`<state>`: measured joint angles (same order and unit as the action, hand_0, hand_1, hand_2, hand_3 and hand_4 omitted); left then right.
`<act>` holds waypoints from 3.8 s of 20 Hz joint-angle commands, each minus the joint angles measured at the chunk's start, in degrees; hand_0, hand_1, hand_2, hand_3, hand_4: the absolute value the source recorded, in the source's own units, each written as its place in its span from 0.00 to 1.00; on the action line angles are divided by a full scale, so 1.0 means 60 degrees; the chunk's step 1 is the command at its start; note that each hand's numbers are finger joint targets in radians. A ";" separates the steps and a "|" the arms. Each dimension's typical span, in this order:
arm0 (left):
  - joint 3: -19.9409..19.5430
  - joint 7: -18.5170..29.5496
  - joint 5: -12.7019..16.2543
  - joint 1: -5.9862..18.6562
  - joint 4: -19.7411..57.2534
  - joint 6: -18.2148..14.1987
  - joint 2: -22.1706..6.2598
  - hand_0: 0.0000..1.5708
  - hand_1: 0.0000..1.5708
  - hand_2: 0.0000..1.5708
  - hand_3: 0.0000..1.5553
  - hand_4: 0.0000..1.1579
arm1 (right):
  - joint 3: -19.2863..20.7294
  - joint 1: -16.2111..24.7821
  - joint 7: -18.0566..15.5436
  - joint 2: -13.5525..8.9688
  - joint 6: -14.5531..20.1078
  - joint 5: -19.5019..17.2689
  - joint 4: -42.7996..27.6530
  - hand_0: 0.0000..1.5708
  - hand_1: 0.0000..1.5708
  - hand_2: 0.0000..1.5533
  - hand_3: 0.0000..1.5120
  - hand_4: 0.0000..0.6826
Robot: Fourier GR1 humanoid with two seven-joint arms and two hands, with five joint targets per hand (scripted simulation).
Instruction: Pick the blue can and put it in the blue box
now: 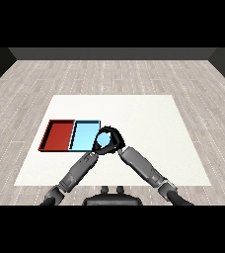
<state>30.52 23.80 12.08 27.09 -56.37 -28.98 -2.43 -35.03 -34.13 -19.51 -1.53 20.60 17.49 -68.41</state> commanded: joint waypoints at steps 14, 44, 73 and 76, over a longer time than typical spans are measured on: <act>-0.0214 0.0099 0.1248 -0.0014 0.0414 0.0322 0.0393 1.00 1.00 0.98 0.95 0.66 | 0.0148 0.0991 0.0565 0.0072 -0.0469 0.0886 -0.1325 0.69 0.69 0.72 0.53 0.00; -0.1114 0.0277 -0.0304 -0.0179 0.0825 0.0302 0.0379 1.00 1.00 1.00 0.96 0.97 | 0.2713 0.3410 0.1141 -0.0852 -0.1625 0.0384 -0.4481 0.00 0.00 0.00 0.00 0.00; -0.3653 -0.2698 -0.1125 0.3059 0.7861 0.0919 -0.1911 0.99 0.99 0.94 0.89 0.84 | 0.5245 0.4703 0.0027 -0.1402 -0.2855 0.1124 -0.3568 0.00 0.00 0.00 0.00 0.00; -0.3530 -0.3117 -0.1378 0.3461 0.8466 0.0900 -0.1698 1.00 1.00 0.93 0.76 0.81 | 0.5360 0.4849 -0.0230 -0.1450 -0.3014 0.1030 -0.3130 0.00 0.00 0.00 0.00 0.00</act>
<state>8.49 8.04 5.75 44.86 -11.06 -22.83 -14.23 -3.95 -6.14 -17.17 -10.13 5.27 23.64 -91.87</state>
